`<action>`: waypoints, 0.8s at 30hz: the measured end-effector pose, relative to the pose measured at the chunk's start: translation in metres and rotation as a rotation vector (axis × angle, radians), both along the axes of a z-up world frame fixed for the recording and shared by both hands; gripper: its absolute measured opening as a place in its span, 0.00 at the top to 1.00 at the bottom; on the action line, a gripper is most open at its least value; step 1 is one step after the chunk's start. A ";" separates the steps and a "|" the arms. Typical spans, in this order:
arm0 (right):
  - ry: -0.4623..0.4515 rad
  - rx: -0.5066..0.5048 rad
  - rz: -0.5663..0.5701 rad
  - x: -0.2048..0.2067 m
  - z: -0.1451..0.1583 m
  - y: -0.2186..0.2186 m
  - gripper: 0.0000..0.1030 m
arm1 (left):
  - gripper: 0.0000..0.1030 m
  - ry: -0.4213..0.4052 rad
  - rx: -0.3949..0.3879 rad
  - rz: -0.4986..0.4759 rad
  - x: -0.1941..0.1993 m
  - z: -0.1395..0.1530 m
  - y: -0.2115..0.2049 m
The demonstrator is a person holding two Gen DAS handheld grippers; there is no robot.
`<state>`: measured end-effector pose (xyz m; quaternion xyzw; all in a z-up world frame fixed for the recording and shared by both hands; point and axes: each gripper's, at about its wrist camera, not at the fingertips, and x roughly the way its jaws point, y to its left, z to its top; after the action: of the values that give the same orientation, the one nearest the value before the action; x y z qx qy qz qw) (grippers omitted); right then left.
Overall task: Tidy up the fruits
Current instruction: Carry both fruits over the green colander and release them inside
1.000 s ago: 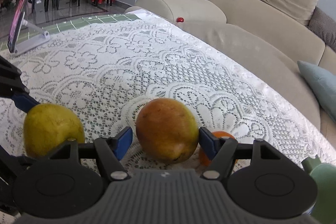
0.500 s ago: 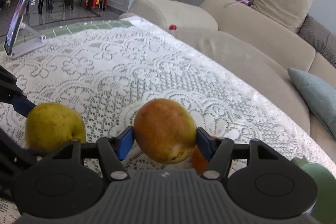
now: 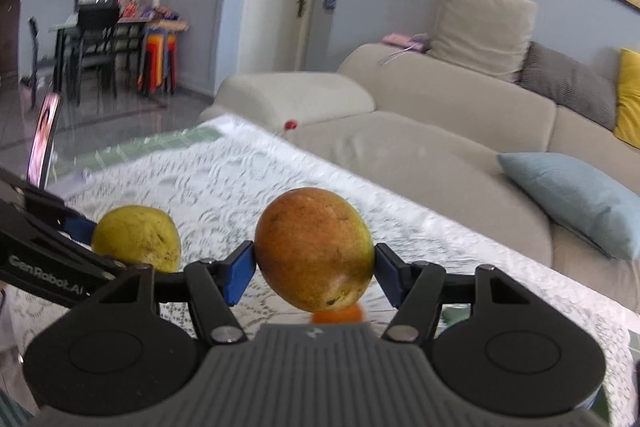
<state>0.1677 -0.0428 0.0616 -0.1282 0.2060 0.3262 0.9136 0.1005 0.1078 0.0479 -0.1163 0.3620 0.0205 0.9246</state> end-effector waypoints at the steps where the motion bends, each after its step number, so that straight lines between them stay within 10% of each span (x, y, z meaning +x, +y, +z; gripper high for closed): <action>1: 0.001 0.008 -0.011 -0.001 0.004 -0.006 0.40 | 0.25 -0.014 -0.007 -0.006 0.001 0.002 -0.002; 24: 0.161 -0.115 -0.224 0.023 -0.010 -0.131 0.40 | 0.25 -0.012 -0.025 -0.281 0.074 0.023 -0.140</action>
<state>0.1905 -0.1734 0.0515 -0.1300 0.3100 0.2191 0.9160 0.1746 -0.0323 0.0704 -0.0762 0.3693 -0.1143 0.9191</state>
